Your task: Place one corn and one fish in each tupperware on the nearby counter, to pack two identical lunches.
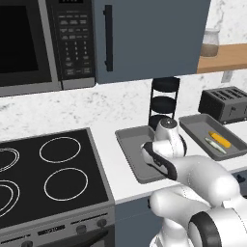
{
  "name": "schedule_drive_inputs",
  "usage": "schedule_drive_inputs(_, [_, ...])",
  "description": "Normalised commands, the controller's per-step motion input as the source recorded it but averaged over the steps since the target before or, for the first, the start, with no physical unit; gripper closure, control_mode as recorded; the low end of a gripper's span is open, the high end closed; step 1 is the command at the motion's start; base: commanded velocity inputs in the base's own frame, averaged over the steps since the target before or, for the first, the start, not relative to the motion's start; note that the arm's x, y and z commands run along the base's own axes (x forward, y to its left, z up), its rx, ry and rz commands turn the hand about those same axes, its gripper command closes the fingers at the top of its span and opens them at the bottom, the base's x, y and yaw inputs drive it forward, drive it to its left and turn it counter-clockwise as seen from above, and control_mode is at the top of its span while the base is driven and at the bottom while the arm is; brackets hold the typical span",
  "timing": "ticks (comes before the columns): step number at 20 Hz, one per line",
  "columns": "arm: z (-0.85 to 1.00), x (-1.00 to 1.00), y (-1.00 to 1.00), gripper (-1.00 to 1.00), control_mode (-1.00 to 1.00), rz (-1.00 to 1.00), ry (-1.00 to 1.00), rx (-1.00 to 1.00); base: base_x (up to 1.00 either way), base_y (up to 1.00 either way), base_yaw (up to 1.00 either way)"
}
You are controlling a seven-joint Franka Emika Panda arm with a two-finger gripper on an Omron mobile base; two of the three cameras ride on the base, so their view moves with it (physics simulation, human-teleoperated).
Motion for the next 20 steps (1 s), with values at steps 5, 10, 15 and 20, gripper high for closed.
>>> schedule_drive_inputs(5, [-0.22, 0.03, 0.0, -1.0, -1.0, 0.0, 0.0, 0.0, 0.0, 0.0, 0.0])
schedule_drive_inputs(10, [0.13, 0.0, 0.0, -1.0, -1.0, 0.0, -0.07, 0.0, 0.0, 0.0, 0.0])
schedule_drive_inputs(15, [0.4, 0.0, 0.0, -1.0, -1.0, 0.0, -0.11, 0.0, 0.0, 0.0, 0.0])
schedule_drive_inputs(20, [0.58, -0.63, 0.0, -1.0, -1.0, 0.0, -0.16, 0.0, 0.0, 0.0, 0.0])
